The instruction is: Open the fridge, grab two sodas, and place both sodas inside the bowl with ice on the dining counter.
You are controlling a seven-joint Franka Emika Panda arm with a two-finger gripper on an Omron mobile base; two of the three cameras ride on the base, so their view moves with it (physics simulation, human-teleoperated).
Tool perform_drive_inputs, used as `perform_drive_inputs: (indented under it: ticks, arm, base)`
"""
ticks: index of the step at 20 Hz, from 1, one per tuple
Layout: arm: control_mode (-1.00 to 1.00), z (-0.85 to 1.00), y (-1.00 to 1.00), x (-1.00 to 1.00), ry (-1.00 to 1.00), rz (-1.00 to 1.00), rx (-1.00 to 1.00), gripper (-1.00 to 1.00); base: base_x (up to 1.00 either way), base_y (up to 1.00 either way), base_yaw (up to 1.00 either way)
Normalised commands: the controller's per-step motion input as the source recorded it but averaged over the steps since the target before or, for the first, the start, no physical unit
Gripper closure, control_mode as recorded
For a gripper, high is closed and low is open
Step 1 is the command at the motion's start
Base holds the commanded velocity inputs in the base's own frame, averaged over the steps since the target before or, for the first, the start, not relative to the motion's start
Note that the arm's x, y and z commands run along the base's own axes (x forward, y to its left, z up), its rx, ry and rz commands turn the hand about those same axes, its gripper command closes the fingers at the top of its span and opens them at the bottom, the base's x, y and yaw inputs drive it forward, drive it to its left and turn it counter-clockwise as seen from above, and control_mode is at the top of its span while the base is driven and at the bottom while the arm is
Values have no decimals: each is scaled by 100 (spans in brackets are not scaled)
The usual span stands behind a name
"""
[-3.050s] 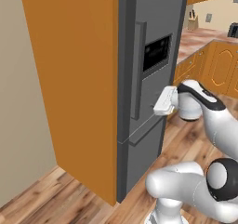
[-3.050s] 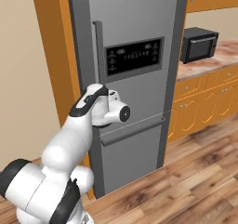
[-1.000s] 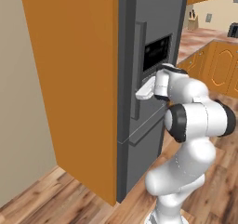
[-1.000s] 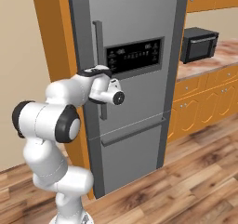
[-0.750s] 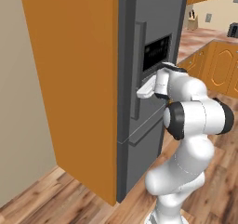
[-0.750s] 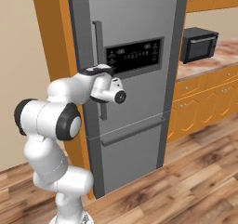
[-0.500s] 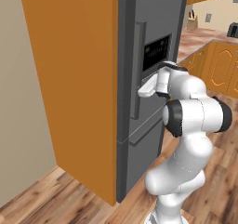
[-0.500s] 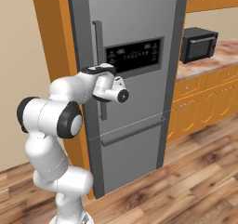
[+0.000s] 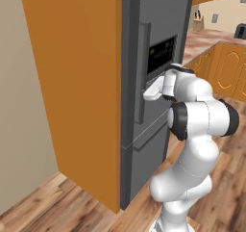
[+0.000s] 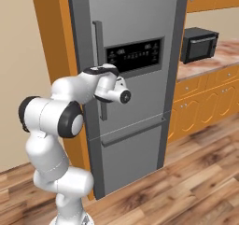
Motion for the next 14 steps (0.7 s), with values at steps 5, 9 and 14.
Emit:
perform_drive_inputs:
  ticks: [5, 9, 14]
  arm:
    - [-100, -2, 42, -1, -7, 0, 0, -100]
    - [-100, 0, 18, 9, -6, 0, 0, -100]
    - [-100, 0, -2, 37, -2, 0, 0, -100]
  base:
    - [0, 0, 0]
    - [0, 0, 0]
    - [0, 0, 0]
